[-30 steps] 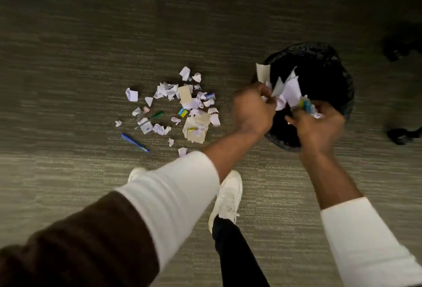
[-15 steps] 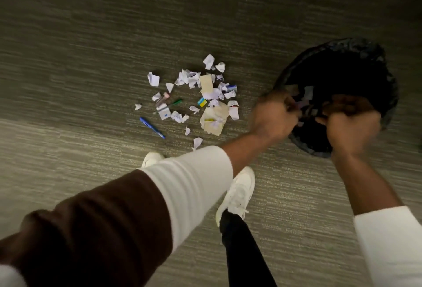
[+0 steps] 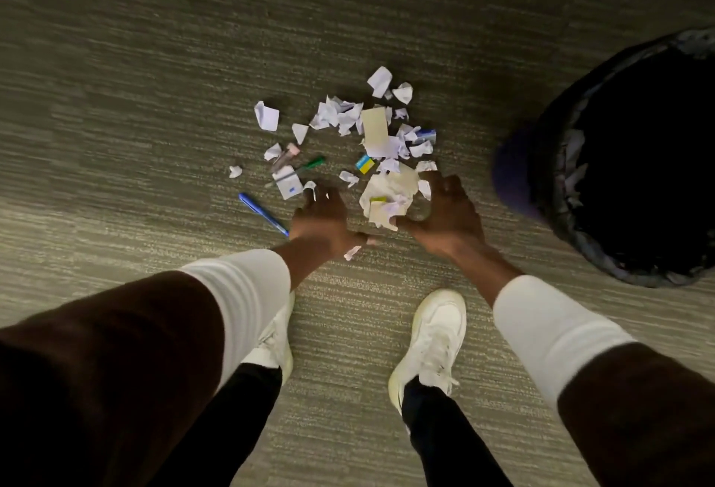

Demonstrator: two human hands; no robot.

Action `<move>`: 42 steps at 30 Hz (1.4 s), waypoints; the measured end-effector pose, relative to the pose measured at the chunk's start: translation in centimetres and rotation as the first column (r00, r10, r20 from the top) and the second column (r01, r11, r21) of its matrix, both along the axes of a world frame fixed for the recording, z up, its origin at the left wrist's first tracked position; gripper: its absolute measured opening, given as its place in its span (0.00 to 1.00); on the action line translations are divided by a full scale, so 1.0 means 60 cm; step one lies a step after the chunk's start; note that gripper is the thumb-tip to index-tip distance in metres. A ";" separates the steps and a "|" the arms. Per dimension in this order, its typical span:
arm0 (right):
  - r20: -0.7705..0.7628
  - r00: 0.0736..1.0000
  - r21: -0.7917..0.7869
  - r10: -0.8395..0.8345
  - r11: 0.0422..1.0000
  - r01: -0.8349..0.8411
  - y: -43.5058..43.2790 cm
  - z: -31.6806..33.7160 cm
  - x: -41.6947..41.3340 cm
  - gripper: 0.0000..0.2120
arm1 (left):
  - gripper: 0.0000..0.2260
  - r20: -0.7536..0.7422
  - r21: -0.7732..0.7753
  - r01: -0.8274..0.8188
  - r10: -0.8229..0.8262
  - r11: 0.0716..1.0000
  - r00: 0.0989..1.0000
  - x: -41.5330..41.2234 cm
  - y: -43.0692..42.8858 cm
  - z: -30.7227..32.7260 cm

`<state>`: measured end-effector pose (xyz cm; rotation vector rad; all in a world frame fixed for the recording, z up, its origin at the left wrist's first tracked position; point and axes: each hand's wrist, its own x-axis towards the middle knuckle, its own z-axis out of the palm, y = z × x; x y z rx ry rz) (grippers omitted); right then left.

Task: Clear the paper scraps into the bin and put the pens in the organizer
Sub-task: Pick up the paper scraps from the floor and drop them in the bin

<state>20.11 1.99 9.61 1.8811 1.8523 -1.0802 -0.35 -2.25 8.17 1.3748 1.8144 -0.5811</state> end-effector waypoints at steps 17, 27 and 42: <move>0.200 0.929 0.047 0.313 0.944 -0.328 -0.033 -0.233 -0.069 0.49 | 0.41 -0.073 0.154 0.176 -0.166 0.972 0.983 0.003 -0.075 -0.213; 0.087 0.981 0.201 0.176 0.961 -0.190 -0.066 -0.228 -0.058 0.24 | 0.26 0.140 0.212 0.070 -0.101 0.975 0.985 -0.014 -0.077 -0.206; -0.347 0.760 0.290 -0.550 0.708 0.644 -0.076 0.109 0.023 0.16 | 0.13 0.437 0.511 -0.493 0.282 0.704 0.854 0.115 0.022 0.111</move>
